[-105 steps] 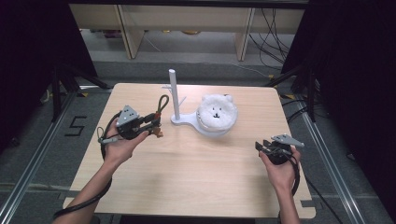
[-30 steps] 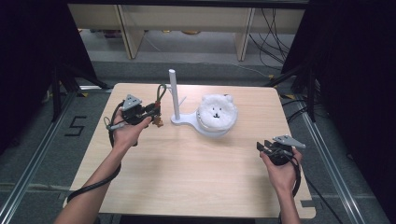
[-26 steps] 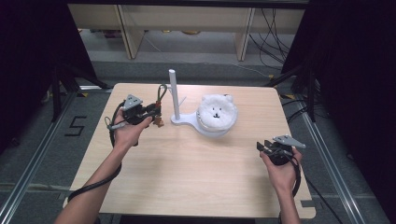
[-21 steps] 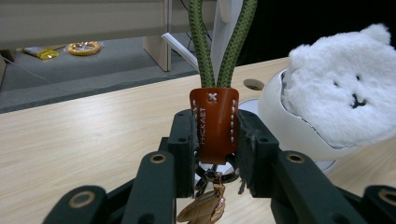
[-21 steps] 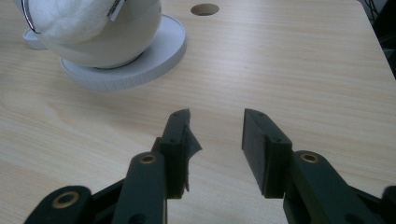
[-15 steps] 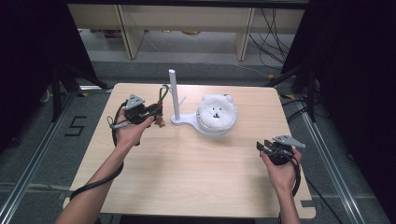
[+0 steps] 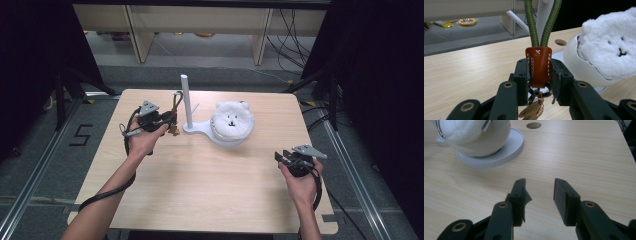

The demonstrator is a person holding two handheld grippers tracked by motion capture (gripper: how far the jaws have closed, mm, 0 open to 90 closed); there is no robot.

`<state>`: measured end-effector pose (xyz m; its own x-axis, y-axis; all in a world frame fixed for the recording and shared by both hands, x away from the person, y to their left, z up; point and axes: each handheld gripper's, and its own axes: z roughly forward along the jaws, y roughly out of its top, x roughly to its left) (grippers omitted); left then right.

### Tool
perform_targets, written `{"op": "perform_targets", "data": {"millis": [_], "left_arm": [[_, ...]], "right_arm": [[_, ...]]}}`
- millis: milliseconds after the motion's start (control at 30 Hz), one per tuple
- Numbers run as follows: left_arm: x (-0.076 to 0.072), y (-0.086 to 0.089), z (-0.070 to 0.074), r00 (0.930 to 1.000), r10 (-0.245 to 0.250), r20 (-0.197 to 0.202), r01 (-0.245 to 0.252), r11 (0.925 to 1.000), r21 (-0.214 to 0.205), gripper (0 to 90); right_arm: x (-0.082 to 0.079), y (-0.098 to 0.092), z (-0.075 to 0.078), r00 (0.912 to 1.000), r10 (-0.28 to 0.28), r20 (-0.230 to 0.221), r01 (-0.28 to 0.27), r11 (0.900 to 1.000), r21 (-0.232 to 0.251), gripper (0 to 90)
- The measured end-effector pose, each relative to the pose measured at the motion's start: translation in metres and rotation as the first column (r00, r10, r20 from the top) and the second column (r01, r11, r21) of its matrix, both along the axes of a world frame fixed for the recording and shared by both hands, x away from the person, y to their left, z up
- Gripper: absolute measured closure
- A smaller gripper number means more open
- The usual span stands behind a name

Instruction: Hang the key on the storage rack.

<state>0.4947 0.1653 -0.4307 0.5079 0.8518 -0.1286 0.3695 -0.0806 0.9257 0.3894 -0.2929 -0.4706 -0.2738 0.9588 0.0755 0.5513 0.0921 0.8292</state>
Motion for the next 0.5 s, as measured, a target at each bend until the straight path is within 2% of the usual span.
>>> {"op": "perform_targets", "data": {"millis": [233, 300, 367, 400, 500], "left_arm": [[0.0053, -0.0058, -0.0036, 0.9999, -0.008, -0.007, 0.008, 0.9999, 0.01, 67.5], [0.0067, -0.0068, -0.0043, 0.9999, -0.011, -0.01, 0.011, 0.9999, 0.011, 67.4], [0.0078, -0.0076, -0.0046, 0.9998, -0.013, -0.013, 0.013, 0.9998, 0.014, 67.4], [0.0083, -0.008, -0.0047, 0.9998, -0.014, -0.013, 0.015, 0.9997, 0.017, 67.3], [0.0094, -0.0087, -0.0054, 0.9998, -0.015, -0.014, 0.015, 0.9995, 0.026, 66.8]], "right_arm": [[0.0004, 0.0004, -0.0012, 0.9999, 0.006, 0.011, -0.006, 1.0, 0.004, 62.7], [0.0007, 0.0007, -0.0016, 0.9999, 0.014, 0.009, -0.014, 0.9997, 0.019, 62.7], [0.0012, 0.0, -0.0019, 0.9997, 0.014, 0.019, -0.014, 0.9998, 0.011, 62.6], [0.0001, 0.0003, -0.0009, 1.0, 0.003, 0.009, -0.003, 1.0, 0.002, 62.6], [0.0005, 0.0003, -0.0012, 0.9999, 0.006, 0.011, -0.006, 1.0, 0.005, 62.6]]}}
